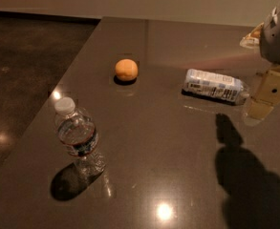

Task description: Knock water bottle over

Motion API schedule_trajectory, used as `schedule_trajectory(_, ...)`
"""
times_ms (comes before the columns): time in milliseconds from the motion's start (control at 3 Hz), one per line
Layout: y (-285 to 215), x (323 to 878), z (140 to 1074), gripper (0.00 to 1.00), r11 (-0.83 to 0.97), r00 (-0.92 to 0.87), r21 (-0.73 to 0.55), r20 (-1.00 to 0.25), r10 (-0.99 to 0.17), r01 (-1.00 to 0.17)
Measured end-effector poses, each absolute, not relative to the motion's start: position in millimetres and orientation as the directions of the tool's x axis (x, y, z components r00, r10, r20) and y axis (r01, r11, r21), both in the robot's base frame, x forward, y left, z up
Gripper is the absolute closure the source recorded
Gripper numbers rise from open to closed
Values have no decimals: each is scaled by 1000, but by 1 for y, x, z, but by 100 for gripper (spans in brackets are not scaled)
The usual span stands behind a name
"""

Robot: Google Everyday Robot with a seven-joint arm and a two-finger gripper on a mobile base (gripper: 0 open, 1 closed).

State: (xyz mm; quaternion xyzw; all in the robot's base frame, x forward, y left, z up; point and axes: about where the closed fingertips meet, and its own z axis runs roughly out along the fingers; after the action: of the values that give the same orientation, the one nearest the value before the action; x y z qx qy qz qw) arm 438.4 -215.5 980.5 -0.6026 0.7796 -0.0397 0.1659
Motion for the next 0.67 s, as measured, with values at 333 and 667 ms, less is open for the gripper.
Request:
schedule_trajectory(333, -215, 438, 981, 0, 270, -218, -262, -211, -953, -926)
schedule_trajectory(667, -203, 439, 980, 0, 260, -197, -249, -251, -948, -933)
